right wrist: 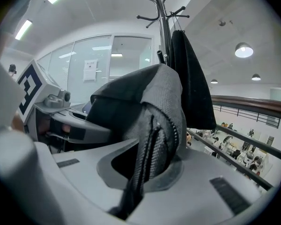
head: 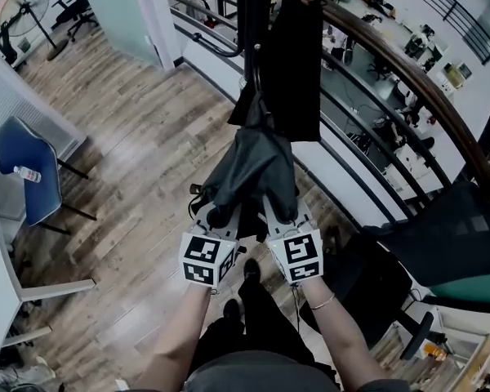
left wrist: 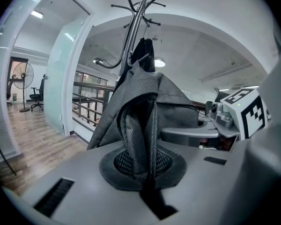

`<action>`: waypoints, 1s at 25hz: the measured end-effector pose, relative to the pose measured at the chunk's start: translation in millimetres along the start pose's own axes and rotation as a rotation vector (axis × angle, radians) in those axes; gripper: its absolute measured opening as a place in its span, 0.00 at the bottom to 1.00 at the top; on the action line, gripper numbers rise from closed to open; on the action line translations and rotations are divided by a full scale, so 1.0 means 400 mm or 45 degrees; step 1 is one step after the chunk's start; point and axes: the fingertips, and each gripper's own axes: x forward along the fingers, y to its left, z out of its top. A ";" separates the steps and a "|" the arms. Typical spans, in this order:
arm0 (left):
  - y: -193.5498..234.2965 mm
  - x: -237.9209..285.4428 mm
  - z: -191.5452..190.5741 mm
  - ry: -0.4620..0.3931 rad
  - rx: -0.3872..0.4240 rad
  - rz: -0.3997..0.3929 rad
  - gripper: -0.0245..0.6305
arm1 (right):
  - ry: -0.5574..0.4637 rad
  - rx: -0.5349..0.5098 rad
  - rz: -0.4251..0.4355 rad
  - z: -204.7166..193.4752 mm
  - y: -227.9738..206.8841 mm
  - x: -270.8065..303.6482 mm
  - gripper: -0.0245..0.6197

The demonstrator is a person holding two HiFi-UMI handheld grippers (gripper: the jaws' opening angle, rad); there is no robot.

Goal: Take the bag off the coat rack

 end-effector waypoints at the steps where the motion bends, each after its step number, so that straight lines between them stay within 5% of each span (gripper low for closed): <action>1: -0.004 -0.008 0.003 -0.004 -0.001 0.004 0.08 | -0.004 -0.004 -0.005 0.005 0.005 -0.007 0.06; 25: -0.131 -0.229 0.078 -0.130 0.089 -0.104 0.08 | -0.134 -0.065 -0.126 0.112 0.126 -0.238 0.05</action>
